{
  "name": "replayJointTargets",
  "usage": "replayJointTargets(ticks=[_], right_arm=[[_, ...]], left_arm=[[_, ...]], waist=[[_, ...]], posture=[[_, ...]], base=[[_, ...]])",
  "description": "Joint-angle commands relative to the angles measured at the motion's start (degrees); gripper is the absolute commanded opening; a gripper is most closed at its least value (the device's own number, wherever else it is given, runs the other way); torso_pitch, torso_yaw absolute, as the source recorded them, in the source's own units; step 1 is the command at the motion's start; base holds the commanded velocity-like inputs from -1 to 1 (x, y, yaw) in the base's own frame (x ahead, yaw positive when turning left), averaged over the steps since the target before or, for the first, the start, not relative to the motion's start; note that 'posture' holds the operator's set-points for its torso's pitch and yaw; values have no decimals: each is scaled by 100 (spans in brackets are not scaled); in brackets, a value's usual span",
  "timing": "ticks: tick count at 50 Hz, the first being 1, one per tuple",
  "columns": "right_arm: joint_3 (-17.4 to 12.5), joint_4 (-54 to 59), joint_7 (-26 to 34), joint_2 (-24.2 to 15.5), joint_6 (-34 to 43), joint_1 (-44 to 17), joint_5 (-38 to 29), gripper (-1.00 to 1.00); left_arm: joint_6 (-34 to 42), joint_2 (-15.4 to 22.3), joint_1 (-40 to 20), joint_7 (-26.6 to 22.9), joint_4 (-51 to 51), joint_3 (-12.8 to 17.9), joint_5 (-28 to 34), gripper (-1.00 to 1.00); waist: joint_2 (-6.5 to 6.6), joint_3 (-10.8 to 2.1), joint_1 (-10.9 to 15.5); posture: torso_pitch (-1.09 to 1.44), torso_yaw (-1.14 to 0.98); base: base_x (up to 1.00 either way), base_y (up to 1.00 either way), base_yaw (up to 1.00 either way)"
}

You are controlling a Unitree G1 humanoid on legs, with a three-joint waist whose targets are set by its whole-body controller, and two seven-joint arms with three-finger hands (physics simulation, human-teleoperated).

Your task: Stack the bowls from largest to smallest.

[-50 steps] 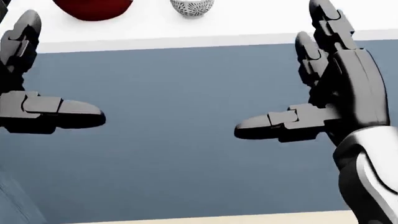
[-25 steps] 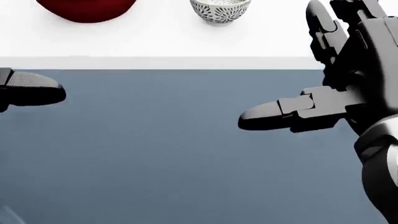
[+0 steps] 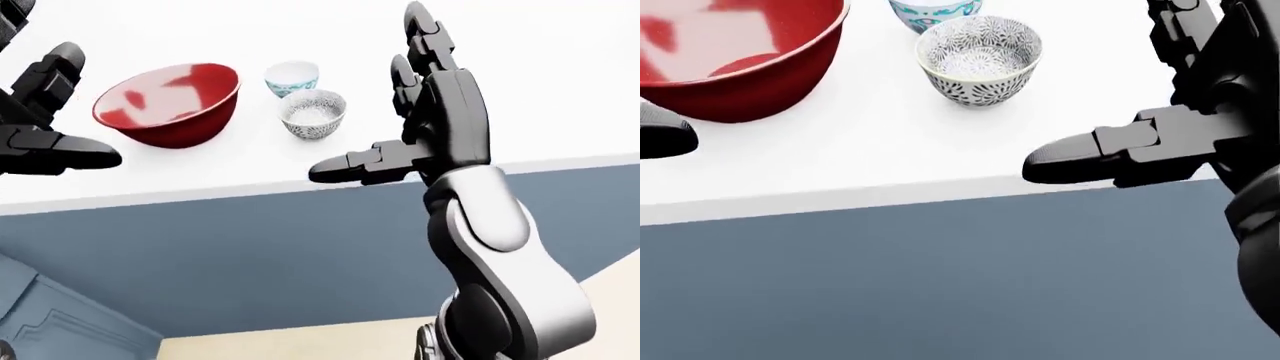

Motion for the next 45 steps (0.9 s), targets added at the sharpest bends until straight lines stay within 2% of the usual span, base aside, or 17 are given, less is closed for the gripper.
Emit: replayJointTargets(ticks=[1,5,7,8,9,16,17,21,23,24,26,35,37,38,40,42,45], right_arm=[[7,-137,-36,-24,-125,-165,64,100],[8,-98,-97,4,-116,-212,114,100],[2,-94,-116,0,-144,-184,134,100],[-1,-90,-126,-1,-166,-176,145,100],[11,-65,-130,-11,-199,-163,145,100],[-122,-117,-265,-153,-202,-215,409,100],[-103,-121,-284,-171,-187,-230,428,100],[-94,-105,-319,-187,-222,-244,480,100],[-163,-133,-359,-215,-156,-297,557,100],[-184,-144,-388,-221,-138,-312,592,100],[-197,-141,-424,-239,-143,-318,640,100],[-124,-85,-490,-283,-288,-232,692,100],[-228,-118,-528,-286,-236,-269,789,100],[-261,-118,-560,-307,-228,-300,836,100],[-253,-101,-634,-329,-212,-354,904,100],[-267,-93,-681,-341,-222,-344,970,100],[-361,-96,-743,-399,-280,-307,1108,100]], left_arm=[[-274,130,-94,76,3,122,4,100],[-340,223,-77,143,25,113,-103,100],[-404,232,-36,116,41,80,-65,100],[-421,235,-24,106,41,72,-56,100],[-430,238,-12,100,37,77,-59,100],[-406,228,-24,153,-16,43,-105,100],[-409,241,-44,153,0,43,-111,100],[-394,320,-69,217,-4,110,-263,100],[-439,350,-61,239,9,95,-302,100],[-444,365,-56,256,4,95,-327,100],[-460,388,-56,271,13,91,-351,100],[-543,376,8,184,39,39,-234,100],[-537,343,12,150,32,20,-177,100],[-520,332,9,140,25,16,-156,100],[-453,361,-24,191,-3,84,-261,100],[-463,380,-21,195,3,96,-280,100],[-486,381,8,204,-19,80,-290,100]], waist=[[-48,-69,25],[314,-42,18],[732,-166,-7],[481,-98,15],[597,-46,15],[356,177,-33],[388,94,-48],[-13,62,-10],[-354,-56,1],[-62,2,-51],[-166,-84,-27],[175,9,-48],[369,10,-85],[855,-90,-132],[703,115,-75],[641,-45,-77],[482,72,-17]], posture=[[0,0],[0,0],[0,0],[0,0],[0,0],[0,0],[0,0],[0,0],[0,0],[0,0],[0,0],[0,0],[0,0],[0,0],[0,0],[0,0],[0,0]], base=[[0,42,0],[0,41,0],[0,37,0],[0,36,0],[0,34,0],[0,7,0],[0,16,0],[0,30,0],[0,32,0],[0,30,0],[0,30,0],[0,51,0],[0,41,0],[0,21,0],[0,3,0],[8,0,0],[14,0,0]])
